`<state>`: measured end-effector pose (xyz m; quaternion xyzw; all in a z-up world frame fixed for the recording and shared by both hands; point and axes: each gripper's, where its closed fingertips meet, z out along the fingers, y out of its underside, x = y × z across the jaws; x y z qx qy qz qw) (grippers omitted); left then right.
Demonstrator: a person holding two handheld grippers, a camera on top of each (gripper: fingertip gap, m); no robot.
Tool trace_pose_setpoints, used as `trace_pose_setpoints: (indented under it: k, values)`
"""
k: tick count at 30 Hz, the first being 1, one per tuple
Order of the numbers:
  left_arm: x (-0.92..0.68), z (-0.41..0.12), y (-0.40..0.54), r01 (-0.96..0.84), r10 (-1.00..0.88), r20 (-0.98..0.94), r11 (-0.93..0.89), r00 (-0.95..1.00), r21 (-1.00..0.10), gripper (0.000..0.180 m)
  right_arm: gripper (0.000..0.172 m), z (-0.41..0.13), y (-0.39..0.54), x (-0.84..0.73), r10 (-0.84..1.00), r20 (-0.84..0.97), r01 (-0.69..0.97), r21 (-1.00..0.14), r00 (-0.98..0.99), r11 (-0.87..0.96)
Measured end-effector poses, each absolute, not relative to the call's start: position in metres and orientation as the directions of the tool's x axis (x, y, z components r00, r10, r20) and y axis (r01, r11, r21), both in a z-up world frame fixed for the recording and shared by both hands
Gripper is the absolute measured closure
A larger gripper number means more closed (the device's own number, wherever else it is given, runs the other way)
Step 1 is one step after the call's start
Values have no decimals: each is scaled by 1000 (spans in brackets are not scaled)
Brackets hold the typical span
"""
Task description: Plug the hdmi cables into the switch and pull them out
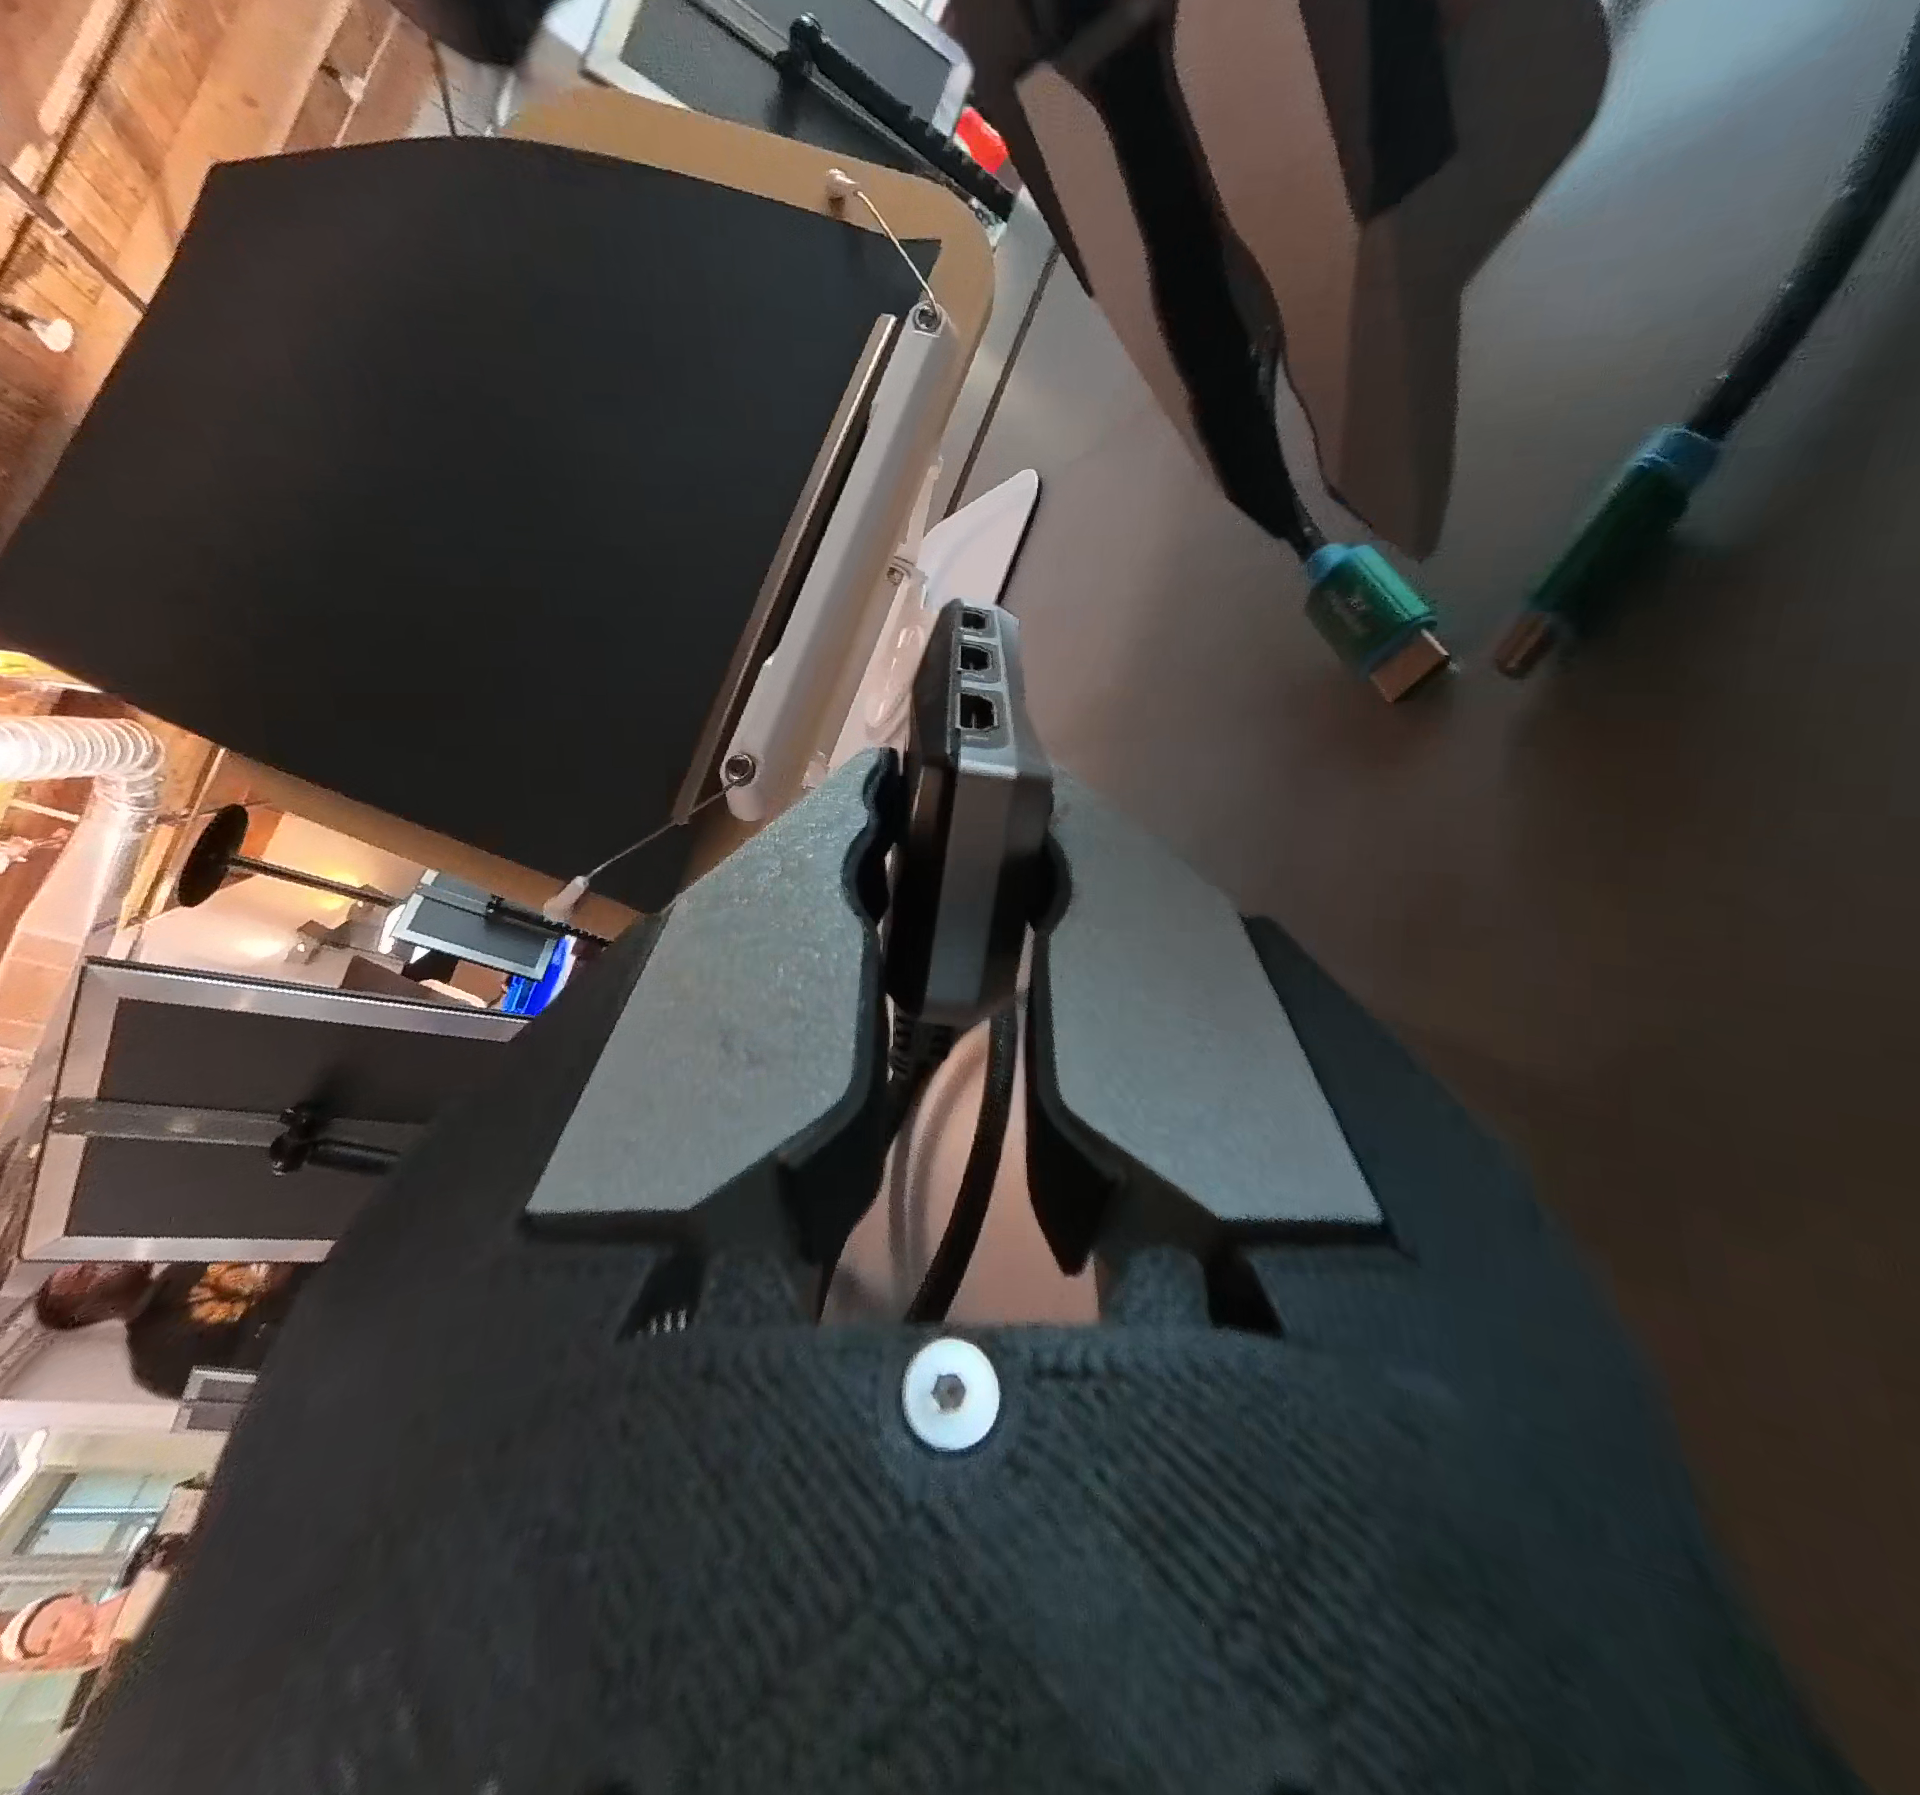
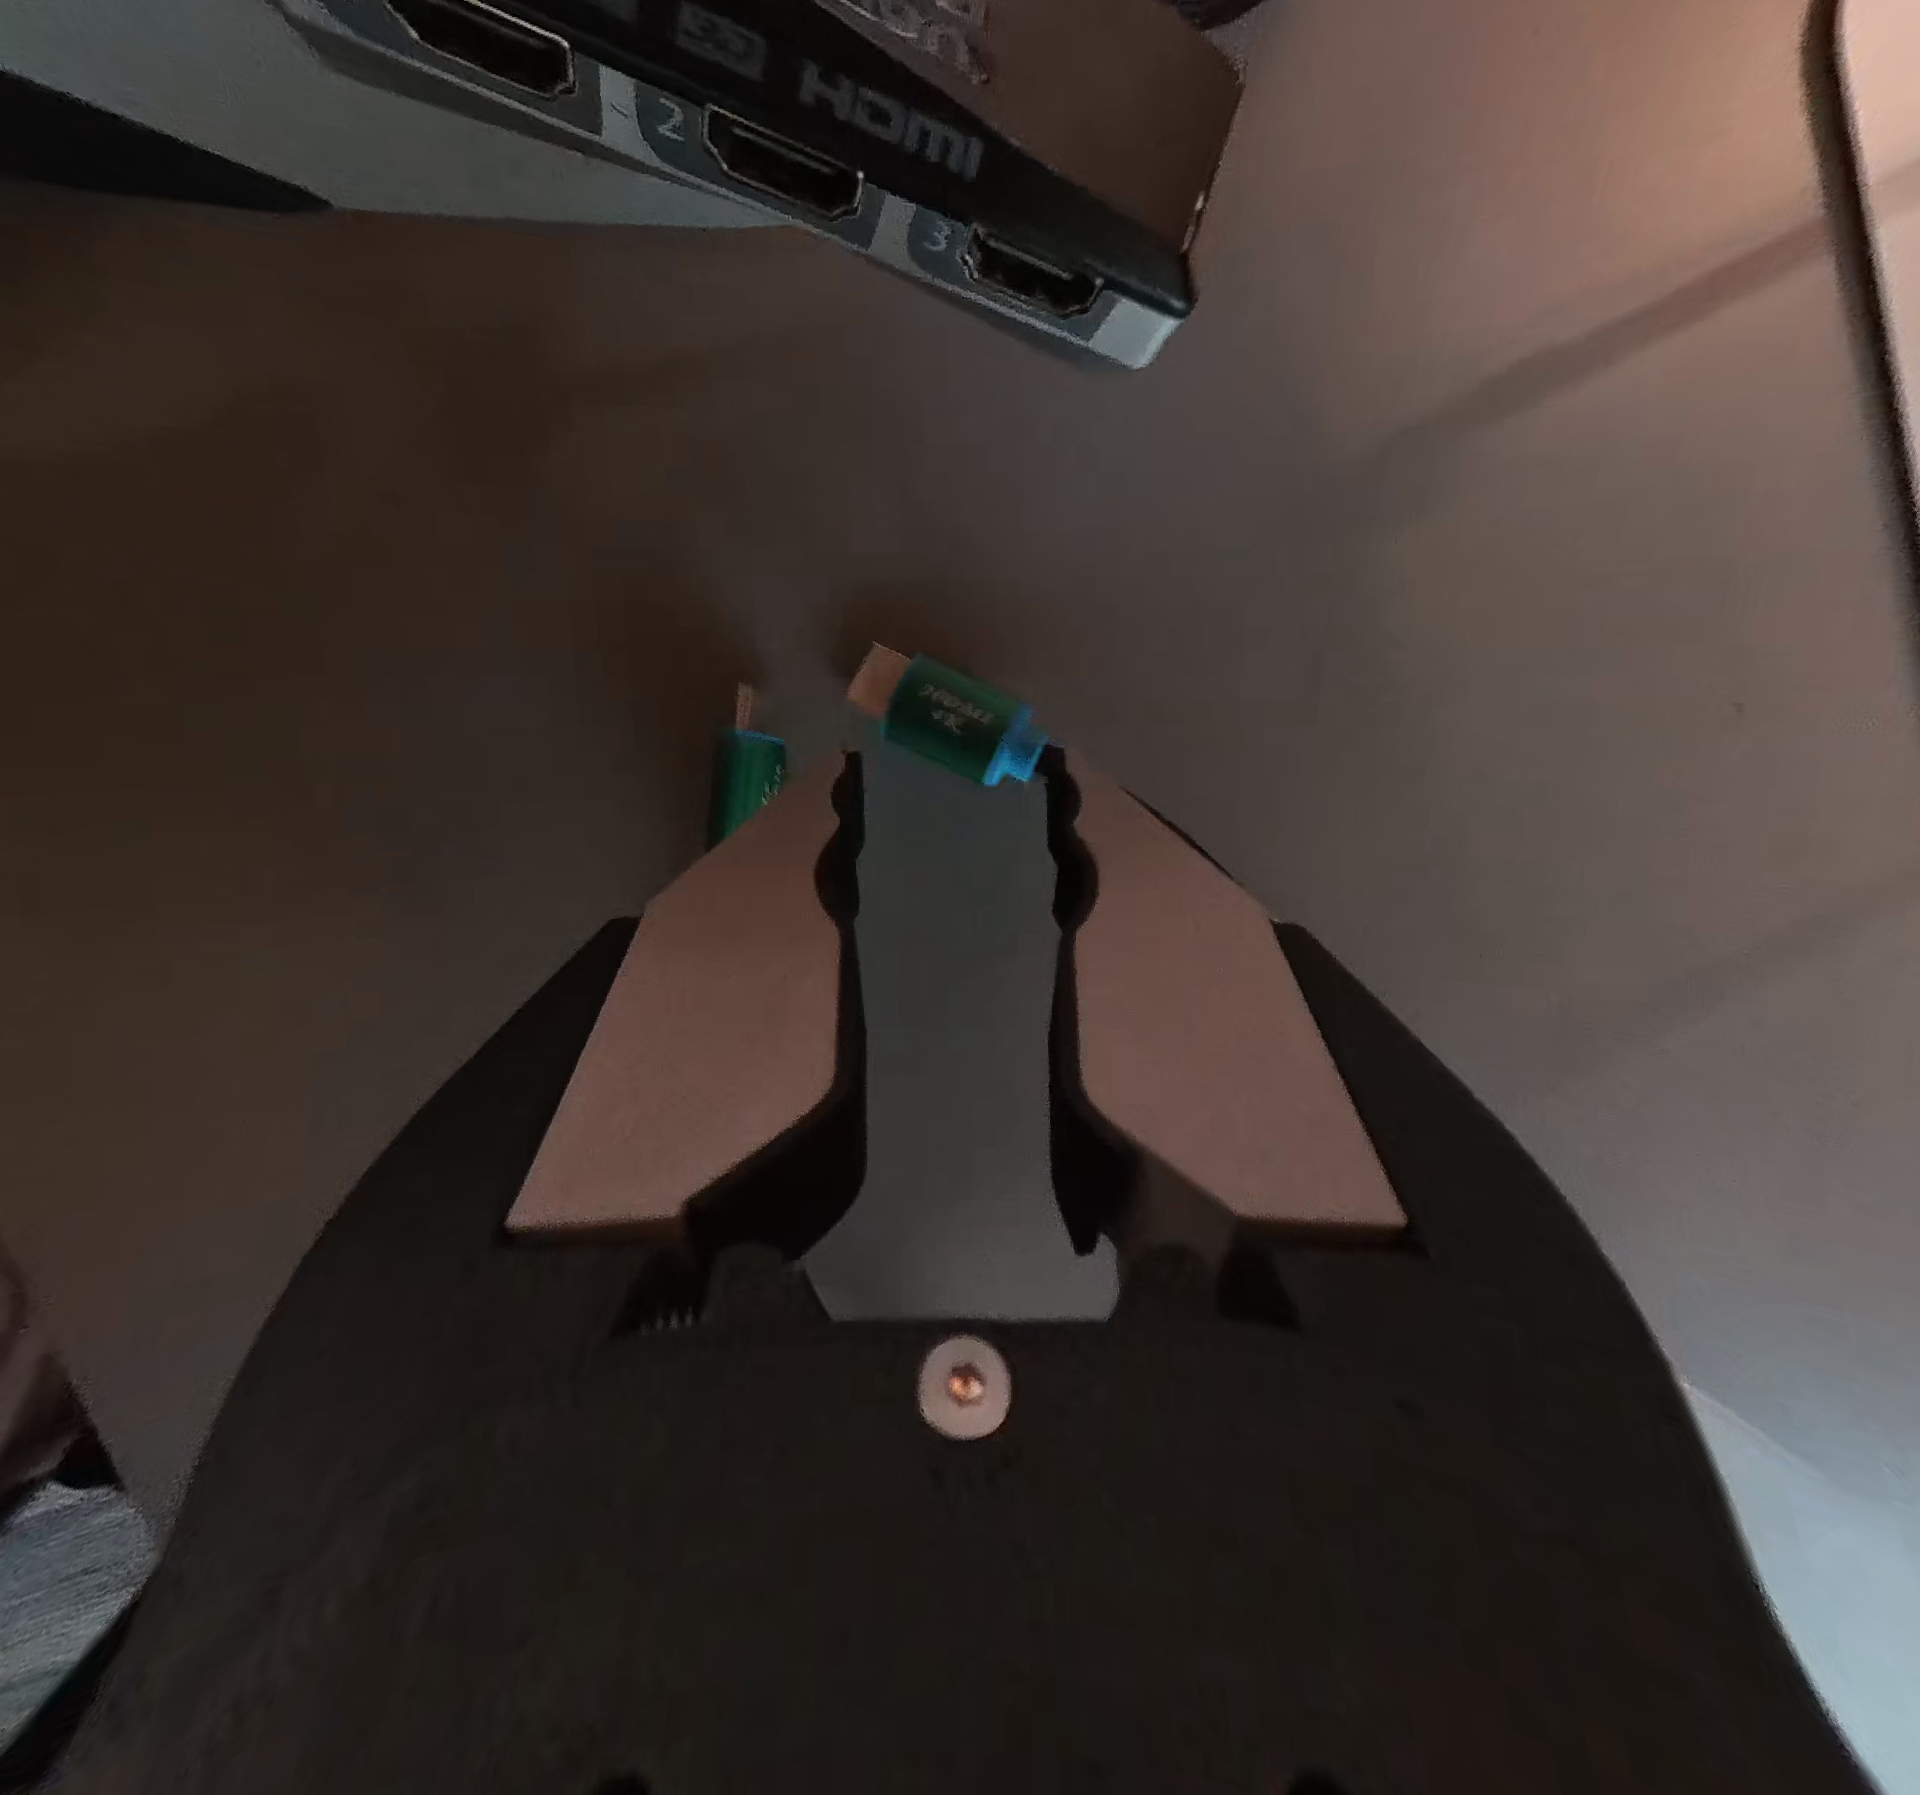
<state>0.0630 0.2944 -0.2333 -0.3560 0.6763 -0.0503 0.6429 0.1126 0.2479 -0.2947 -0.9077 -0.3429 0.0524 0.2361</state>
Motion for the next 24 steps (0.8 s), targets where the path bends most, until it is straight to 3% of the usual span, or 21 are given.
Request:
trace_pose_setpoints:
  k: [4, 9, 24]
  values:
    - [65, -243, 290, -425, -527, -850, 764, 24, -486, 160, 136, -291, 246, 117, 743, 143, 720, -418, 654, -553]
    - [67, -254, 286, -433, -508, -861, 784, -32, -446, 159, 132, -302, 246, 123, 878, 228, 895, -267, 420, -358]
    - [67, -256, 289, -439, -523, -851, 773, -35, -457, 159, 152, -319, 261, 117, 898, 8, 838, -364, 440, -407]
